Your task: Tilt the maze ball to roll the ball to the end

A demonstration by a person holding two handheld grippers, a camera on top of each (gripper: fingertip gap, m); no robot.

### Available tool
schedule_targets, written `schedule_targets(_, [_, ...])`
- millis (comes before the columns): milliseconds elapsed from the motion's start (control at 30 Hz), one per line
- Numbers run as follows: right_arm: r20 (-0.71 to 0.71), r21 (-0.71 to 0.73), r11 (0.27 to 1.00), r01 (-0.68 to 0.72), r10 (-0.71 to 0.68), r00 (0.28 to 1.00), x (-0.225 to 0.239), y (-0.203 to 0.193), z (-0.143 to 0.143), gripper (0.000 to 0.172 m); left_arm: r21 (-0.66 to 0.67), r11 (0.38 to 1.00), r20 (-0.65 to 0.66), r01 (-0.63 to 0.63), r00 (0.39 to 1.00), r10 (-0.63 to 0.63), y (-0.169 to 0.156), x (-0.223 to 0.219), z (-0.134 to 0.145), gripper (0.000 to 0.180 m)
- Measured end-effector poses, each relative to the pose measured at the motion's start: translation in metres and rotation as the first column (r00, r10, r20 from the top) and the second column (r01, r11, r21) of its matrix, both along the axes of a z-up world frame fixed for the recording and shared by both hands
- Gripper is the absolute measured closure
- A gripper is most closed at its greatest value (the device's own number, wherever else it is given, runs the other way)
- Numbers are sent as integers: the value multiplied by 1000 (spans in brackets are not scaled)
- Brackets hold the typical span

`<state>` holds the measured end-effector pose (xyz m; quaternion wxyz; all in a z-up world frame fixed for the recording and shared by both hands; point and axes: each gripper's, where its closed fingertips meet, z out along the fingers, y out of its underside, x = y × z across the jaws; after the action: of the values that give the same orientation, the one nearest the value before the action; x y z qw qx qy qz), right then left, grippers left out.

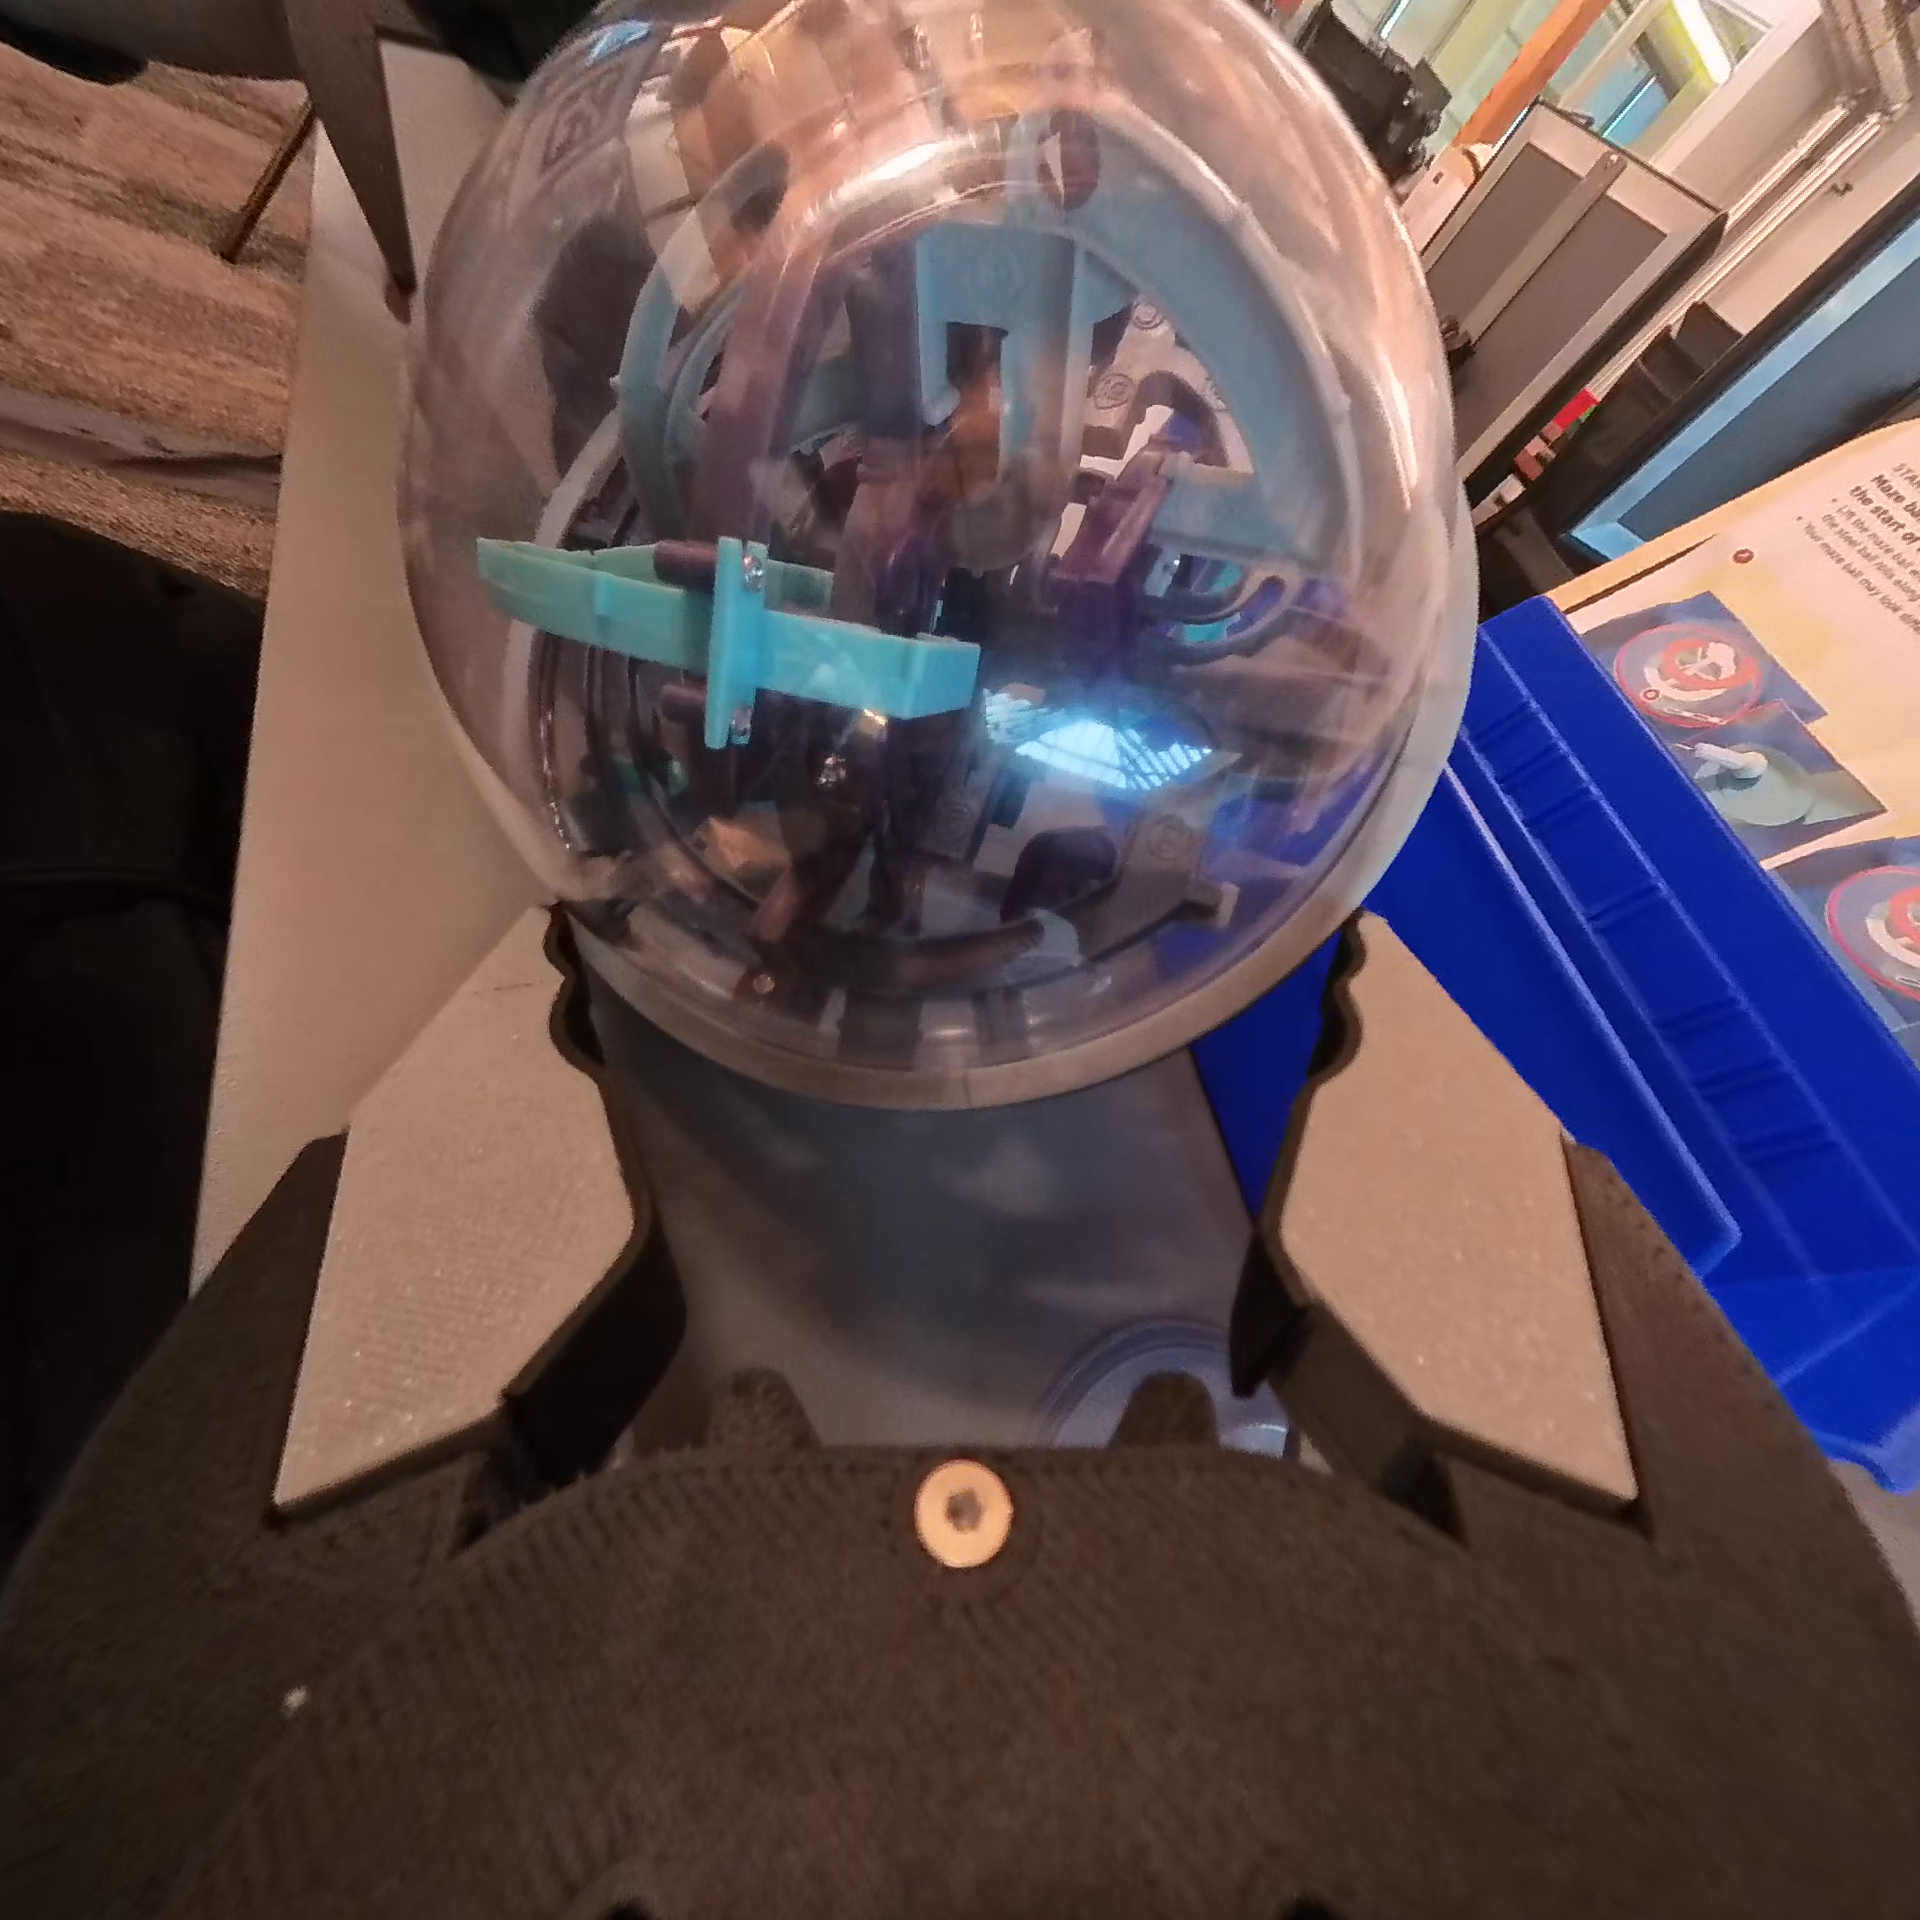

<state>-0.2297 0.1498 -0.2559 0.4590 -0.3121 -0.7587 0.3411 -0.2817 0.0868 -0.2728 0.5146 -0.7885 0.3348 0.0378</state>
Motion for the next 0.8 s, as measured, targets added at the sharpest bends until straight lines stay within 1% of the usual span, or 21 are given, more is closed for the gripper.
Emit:
schedule_targets(133, [9,32,999,8,-9,1000,-1,2,-5,37,8,1000,-87,-16,996,17,6,-9,-7,82])
schedule_targets(267, [21,61,998,21,-22,1000,-3,3,-9,37,22,1000,-88,5,996,-3,16,-9,-4,74])
schedule_targets(400, [24,63,997,34,-36,999,-4,6,-10,37,60,996,-132,60,990,-52,23,-4,-3,66])
schedule_targets(467, [22,76,996,50,-52,998,-5,8,-11,36,82,995,-147,53,988,-41,28,-4,-3,62])
schedule_targets(600, [21,92,994,58,-60,998,-5,9,-12,36,138,987,-160,80,986,-58,28,-2,2,59])
schedule_targets(667, [12,101,994,53,-55,998,-5,8,-11,36,158,983,-172,98,983,-70,27,-2,3,60])
schedule_targets(733, [8,91,995,43,-44,999,-4,6,-10,35,149,983,-179,105,981,-78,27,-3,2,61])
schedule_targets(800, [3,51,999,18,-18,1000,-3,2,-6,35,129,986,-186,108,979,-83,28,-4,0,61])
